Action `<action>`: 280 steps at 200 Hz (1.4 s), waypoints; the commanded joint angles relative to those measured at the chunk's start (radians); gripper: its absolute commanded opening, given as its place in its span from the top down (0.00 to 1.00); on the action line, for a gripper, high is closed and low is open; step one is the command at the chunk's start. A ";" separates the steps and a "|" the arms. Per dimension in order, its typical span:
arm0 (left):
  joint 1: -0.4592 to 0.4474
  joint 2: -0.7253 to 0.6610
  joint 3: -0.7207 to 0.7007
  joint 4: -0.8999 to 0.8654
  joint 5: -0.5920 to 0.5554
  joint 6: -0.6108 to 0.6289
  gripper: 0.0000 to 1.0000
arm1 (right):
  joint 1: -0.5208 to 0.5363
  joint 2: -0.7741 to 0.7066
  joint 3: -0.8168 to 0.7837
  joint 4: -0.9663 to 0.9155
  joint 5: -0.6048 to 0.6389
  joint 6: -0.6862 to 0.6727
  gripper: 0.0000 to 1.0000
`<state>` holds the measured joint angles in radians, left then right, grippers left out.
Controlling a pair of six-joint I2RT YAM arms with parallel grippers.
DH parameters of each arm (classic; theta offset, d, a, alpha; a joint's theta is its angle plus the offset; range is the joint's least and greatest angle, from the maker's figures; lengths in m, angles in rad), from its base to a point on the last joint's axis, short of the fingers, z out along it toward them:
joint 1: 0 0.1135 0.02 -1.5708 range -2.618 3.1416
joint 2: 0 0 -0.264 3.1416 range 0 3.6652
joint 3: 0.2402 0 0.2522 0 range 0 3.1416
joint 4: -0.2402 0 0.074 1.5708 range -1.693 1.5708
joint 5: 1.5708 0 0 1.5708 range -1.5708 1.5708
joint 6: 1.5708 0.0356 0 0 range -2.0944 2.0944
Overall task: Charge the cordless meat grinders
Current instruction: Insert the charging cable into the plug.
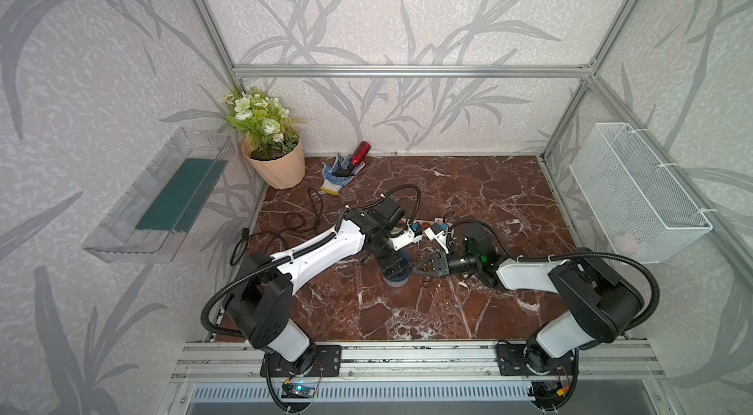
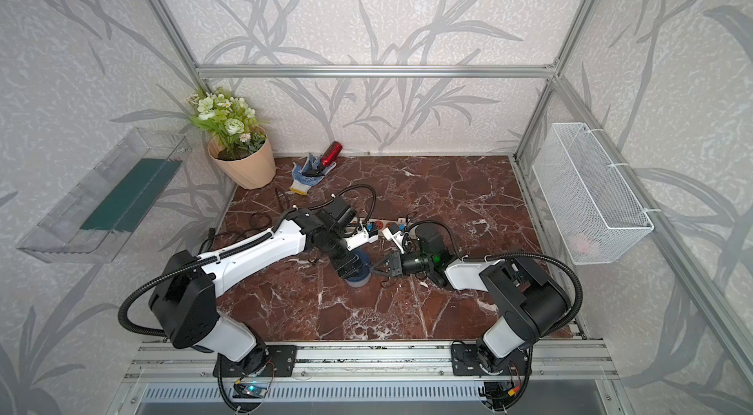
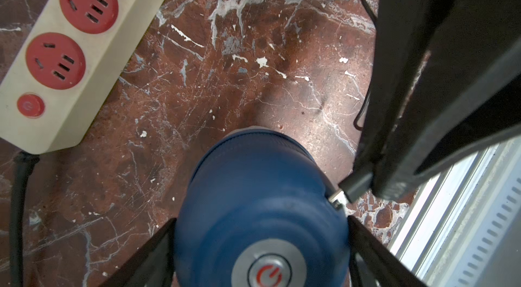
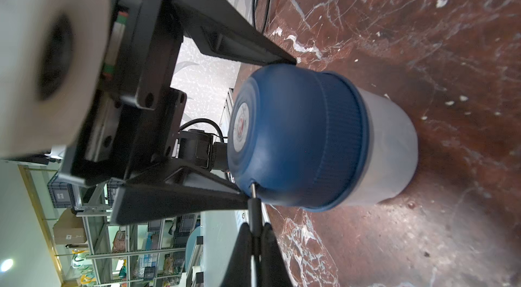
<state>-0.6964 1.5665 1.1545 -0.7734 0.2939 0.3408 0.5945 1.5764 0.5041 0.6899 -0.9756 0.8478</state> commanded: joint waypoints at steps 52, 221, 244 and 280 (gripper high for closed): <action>-0.003 0.007 -0.038 -0.003 0.001 0.018 0.16 | -0.015 0.000 -0.040 0.086 0.055 0.088 1.00; -0.003 0.022 -0.029 -0.004 -0.004 0.007 0.16 | 0.014 0.030 -0.101 0.261 0.077 0.229 1.00; -0.003 0.026 -0.026 -0.006 -0.006 0.007 0.16 | 0.026 0.022 -0.101 0.261 0.084 0.233 1.00; -0.003 0.030 -0.024 -0.009 -0.008 0.007 0.17 | 0.043 0.004 -0.102 0.249 0.092 0.235 1.00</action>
<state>-0.6956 1.5635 1.1500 -0.7673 0.2932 0.3374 0.6182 1.6047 0.4107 0.9592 -0.9073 1.0782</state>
